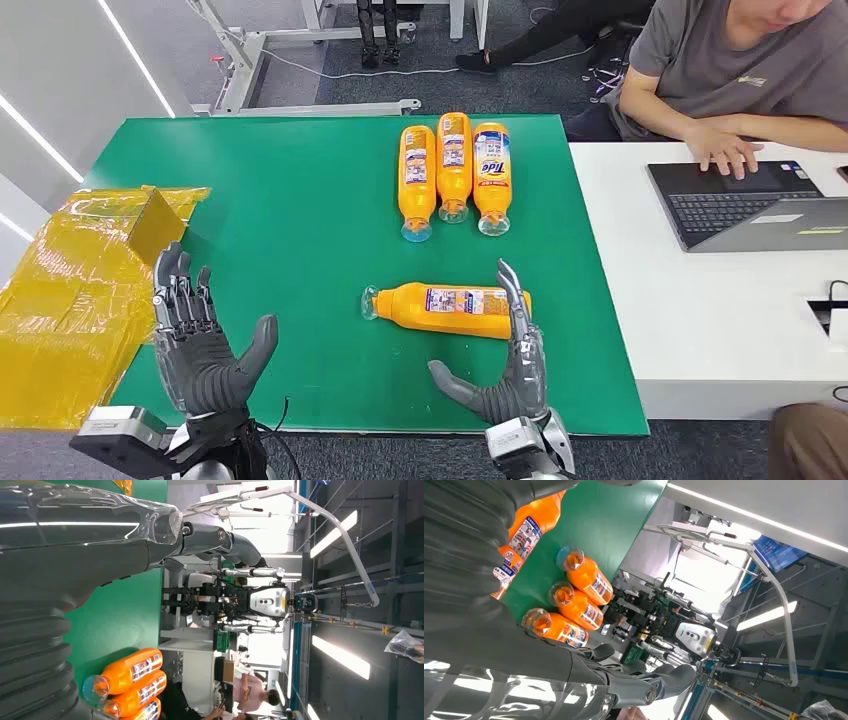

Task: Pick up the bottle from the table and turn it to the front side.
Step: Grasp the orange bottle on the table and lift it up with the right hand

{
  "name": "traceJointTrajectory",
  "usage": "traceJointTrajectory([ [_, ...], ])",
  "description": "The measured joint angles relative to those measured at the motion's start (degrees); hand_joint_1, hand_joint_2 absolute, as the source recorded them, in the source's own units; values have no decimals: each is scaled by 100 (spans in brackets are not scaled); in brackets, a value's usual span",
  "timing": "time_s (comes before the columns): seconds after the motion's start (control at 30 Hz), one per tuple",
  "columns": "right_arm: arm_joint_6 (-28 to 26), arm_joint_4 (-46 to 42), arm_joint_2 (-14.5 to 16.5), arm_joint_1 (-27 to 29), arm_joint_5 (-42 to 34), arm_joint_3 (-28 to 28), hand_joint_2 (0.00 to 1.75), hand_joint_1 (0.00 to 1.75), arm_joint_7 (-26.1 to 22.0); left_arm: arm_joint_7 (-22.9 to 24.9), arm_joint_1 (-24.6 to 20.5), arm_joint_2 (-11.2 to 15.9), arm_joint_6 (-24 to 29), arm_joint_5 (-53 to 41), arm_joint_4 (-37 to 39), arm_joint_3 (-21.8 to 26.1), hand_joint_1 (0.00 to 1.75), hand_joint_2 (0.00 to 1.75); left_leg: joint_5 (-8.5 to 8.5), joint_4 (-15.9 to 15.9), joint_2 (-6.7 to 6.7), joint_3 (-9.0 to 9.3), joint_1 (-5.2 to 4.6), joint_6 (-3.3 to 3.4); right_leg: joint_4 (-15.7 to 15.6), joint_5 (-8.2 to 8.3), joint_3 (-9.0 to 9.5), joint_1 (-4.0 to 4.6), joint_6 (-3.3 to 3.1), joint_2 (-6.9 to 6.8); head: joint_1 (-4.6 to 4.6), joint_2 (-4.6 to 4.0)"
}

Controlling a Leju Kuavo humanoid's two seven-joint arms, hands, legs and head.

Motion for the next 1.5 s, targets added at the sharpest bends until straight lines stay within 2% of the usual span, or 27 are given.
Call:
traceJointTrajectory([
  [0.13,-44,11,-13,-43,275,0,175,0,78,0,-1,0,-44,0,1,0,0,175,0,0,0,0,0,0,0,0,0,0,0,0,0,0],
  [0.27,249,90,-145,-329,988,0,175,0,726,0,-6,-2,-93,-11,1,0,0,175,0,1,2,1,-1,0,0,1,0,0,1,1,1,0],
  [0.53,1873,706,-414,-1431,1740,-2,175,0,2023,0,-18,-4,-213,-25,1,9,0,175,3,4,3,3,-3,3,0,7,2,-1,0,2,0,0],
  [0.67,2806,1193,-451,-1982,1832,-1,175,0,2440,0,-25,-33,-341,-35,8,35,0,175,3,4,2,3,-2,3,0,7,1,-1,0,2,0,0],
  [0.83,3547,1731,-464,-2480,1836,25,175,0,2517,0,-103,-59,-399,-21,50,59,0,175,3,4,2,0,-2,3,1,7,0,-1,-1,2,-1,0],
  [1.0,4772,2652,-439,-3221,1877,325,175,0,2350,0,-280,-60,-356,58,76,59,0,175,4,5,0,-1,-2,3,1,7,0,-1,0,0,0,0],
  [1.33,5634,3922,-337,-4027,1938,1043,175,0,2219,0,-451,-113,-346,153,162,55,0,175,3,6,-1,-1,-3,3,0,7,-1,-1,0,0,-1,0],
  [1.5,5703,4335,-350,-4230,1872,1274,175,0,2293,0,-517,-132,-488,210,226,52,0,175,3,8,0,0,-3,3,-1,7,-1,-1,0,0,0,0],
])
